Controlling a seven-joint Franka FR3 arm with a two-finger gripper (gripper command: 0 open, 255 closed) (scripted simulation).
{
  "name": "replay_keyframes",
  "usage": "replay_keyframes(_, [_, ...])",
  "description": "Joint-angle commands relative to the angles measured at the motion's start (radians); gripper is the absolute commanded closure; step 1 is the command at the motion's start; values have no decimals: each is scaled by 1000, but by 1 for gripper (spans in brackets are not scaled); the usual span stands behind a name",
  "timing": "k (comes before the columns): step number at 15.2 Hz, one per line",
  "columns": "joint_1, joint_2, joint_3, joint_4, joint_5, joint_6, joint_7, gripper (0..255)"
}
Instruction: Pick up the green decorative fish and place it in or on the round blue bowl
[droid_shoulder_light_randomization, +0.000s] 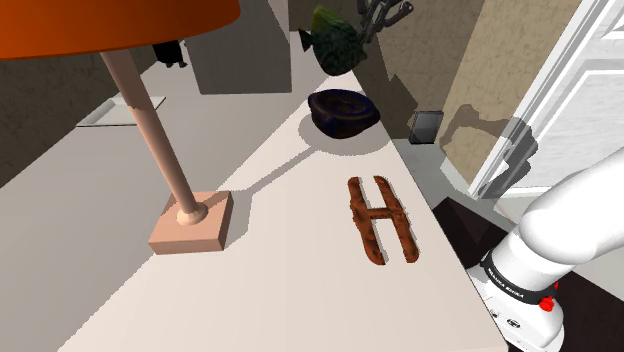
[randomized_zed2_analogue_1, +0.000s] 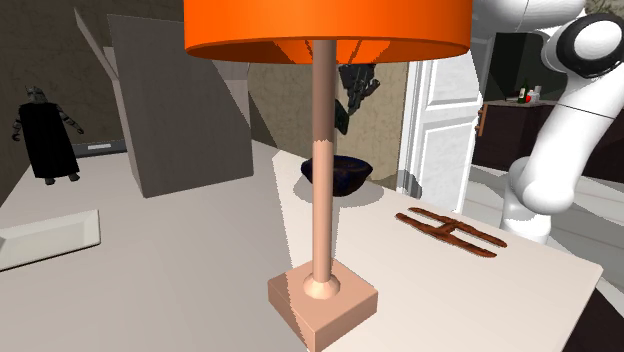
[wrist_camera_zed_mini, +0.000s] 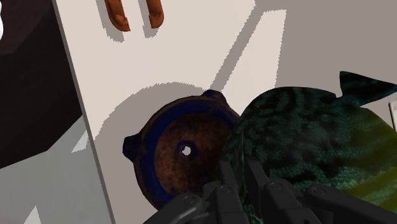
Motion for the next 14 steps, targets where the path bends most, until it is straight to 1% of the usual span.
replay_keyframes(1, [-7,-16,-13,-28,-2,2,-25,255])
replay_keyframes(14, [-7,-53,-2,-235,6,160,-90,255])
